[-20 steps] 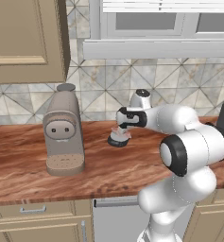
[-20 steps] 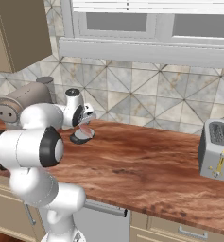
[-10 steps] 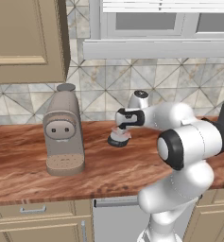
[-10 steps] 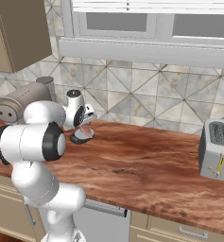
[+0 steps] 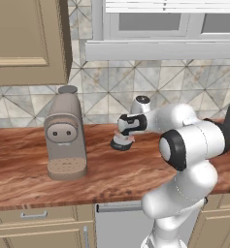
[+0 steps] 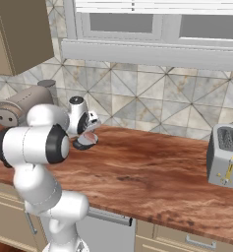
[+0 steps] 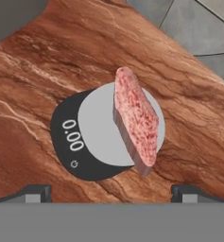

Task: Take the steak from the fridge and place it on the digital scale on the counter by the fridge. Wait a few seconds for a reading, then move it to the plate on the dining counter.

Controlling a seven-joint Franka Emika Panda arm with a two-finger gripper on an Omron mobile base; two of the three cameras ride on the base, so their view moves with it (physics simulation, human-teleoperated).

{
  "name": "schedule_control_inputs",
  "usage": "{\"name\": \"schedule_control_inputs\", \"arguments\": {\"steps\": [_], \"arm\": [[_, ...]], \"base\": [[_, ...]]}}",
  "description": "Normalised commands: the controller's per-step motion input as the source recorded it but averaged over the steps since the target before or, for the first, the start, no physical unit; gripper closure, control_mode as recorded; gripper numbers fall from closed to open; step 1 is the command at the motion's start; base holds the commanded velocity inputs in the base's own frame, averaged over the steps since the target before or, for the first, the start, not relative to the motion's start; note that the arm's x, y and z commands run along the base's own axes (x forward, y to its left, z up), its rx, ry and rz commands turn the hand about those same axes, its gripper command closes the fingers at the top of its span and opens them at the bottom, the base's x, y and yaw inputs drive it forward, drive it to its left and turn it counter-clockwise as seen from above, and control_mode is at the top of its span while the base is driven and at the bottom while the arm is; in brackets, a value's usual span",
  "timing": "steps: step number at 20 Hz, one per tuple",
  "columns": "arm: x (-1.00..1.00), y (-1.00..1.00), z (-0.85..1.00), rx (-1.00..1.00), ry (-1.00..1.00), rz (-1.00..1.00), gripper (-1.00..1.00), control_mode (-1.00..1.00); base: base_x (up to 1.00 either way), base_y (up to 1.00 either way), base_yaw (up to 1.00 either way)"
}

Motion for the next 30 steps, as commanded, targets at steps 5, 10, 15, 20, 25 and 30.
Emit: {"name": "schedule_control_inputs", "arguments": {"steps": [5,10,15,20,25,30], "arm": [[0.22,0.0,-0.05,0.0,0.02,-0.01,-1.0,-1.0],[0.23,0.0,-0.08,0.0,0.04,-0.01,-1.0,-1.0],[0.17,0.0,-0.17,0.0,0.06,-0.01,-1.0,-1.0],[0.14,0.0,-0.16,0.0,0.05,-0.01,-1.0,-1.0],[0.09,0.0,-0.14,0.0,0.03,-0.01,-1.0,-1.0],[0.14,0.0,-0.13,0.0,0.04,-0.01,-1.0,-1.0]], "base": [[0.0,0.0,0.0],[0.0,0.0,0.0],[0.0,0.0,0.0],[0.0,0.0,0.0],[0.0,0.0,0.0],[0.0,0.0,0.0]]}}
